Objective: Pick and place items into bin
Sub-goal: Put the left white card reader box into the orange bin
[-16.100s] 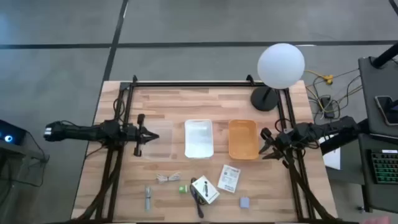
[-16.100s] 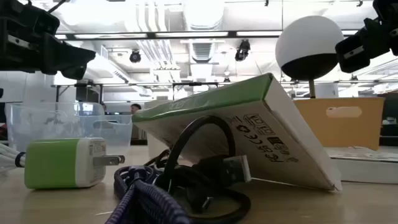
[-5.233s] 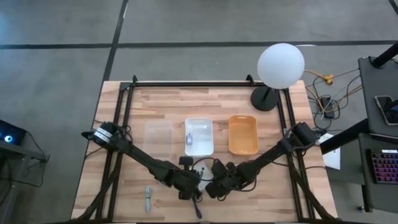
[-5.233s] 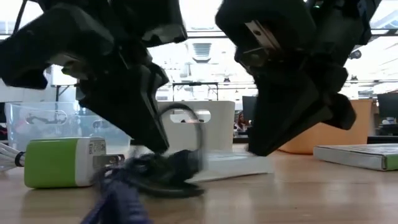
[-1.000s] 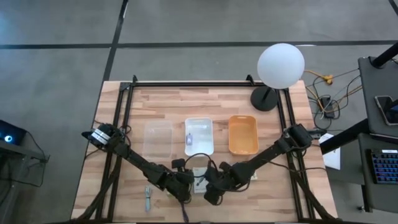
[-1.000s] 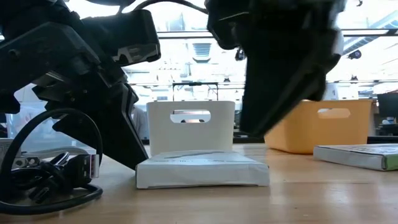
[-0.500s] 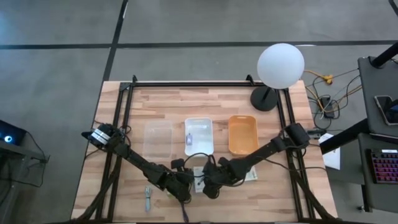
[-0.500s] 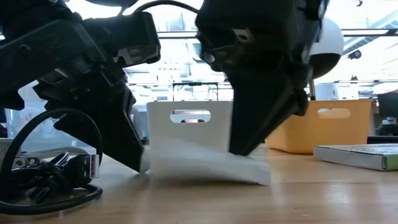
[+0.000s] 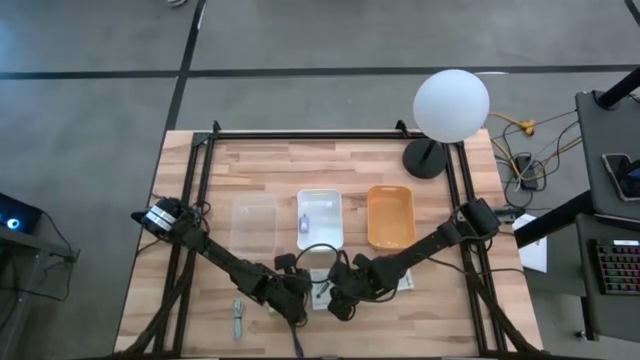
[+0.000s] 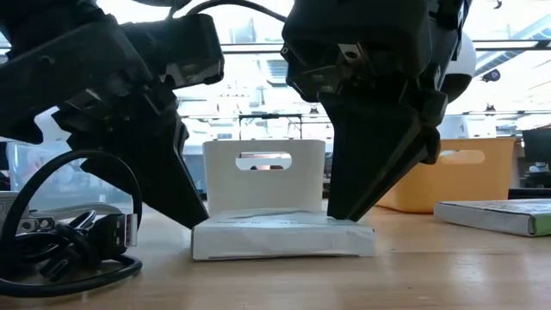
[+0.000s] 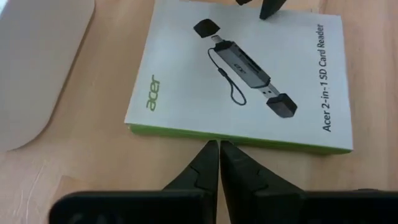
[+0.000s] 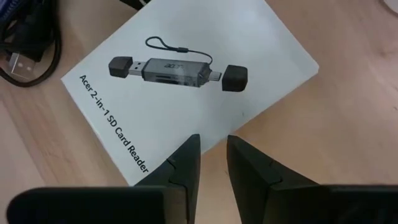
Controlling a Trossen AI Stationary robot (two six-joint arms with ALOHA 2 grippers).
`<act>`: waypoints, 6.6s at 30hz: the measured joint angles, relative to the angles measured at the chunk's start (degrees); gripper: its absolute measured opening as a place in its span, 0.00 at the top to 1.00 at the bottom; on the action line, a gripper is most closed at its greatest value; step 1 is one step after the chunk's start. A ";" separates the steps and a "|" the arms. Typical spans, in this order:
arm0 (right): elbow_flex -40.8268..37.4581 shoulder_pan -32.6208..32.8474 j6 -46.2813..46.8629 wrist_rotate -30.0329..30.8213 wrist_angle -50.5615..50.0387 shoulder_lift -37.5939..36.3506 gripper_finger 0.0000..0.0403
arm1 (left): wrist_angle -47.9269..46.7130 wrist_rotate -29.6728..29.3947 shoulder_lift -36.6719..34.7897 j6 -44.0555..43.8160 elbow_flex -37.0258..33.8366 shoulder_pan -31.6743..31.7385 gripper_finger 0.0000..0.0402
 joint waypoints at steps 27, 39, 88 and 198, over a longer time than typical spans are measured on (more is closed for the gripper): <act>-1.31 0.27 3.59 1.83 2.90 -3.77 0.83 | 7.98 1.64 -4.41 -37.72 -6.95 -0.72 0.67; -5.98 0.40 7.57 1.28 8.43 -3.60 0.83 | 15.07 2.96 -5.95 -42.14 -12.19 -0.72 0.68; -6.22 3.89 12.92 2.93 7.10 -0.63 0.83 | 30.45 2.51 0.12 -37.20 -11.52 0.36 0.68; -6.93 16.87 37.49 19.52 2.93 -2.42 0.83 | 17.46 13.72 4.28 -15.82 12.01 5.29 0.36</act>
